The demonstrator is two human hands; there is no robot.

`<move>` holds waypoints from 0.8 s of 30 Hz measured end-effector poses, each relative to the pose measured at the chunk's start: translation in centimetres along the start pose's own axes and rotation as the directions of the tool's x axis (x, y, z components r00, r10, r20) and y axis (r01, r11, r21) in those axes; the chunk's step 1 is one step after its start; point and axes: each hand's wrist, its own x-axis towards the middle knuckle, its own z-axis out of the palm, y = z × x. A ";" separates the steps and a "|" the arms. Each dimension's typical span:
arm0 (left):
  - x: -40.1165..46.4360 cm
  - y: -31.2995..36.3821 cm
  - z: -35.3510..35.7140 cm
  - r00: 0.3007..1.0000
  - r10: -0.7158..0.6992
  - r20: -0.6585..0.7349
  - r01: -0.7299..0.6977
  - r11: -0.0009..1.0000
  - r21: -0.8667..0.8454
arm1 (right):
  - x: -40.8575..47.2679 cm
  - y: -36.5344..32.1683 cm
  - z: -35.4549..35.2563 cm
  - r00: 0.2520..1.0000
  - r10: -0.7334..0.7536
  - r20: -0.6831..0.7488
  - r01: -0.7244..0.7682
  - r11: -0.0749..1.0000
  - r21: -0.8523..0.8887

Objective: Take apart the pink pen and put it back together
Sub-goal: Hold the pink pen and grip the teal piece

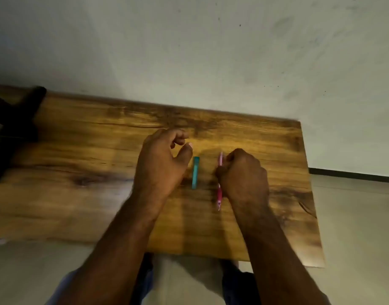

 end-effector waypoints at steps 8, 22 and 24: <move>0.4 -0.1 1.1 0.983 -0.092 0.161 0.116 0.983 -0.143 | 2.1 0.3 0.2 0.985 0.086 0.153 -0.143 0.897 0.419; 0.3 -0.3 1.8 0.908 -0.160 0.387 0.282 0.917 -0.283 | 2.3 -0.4 -0.9 0.956 -0.153 0.250 -0.130 0.544 0.829; 0.3 -0.2 1.7 0.904 -0.156 0.397 0.279 0.921 -0.274 | 2.4 -0.5 -0.8 0.973 -0.103 0.208 -0.123 0.532 0.838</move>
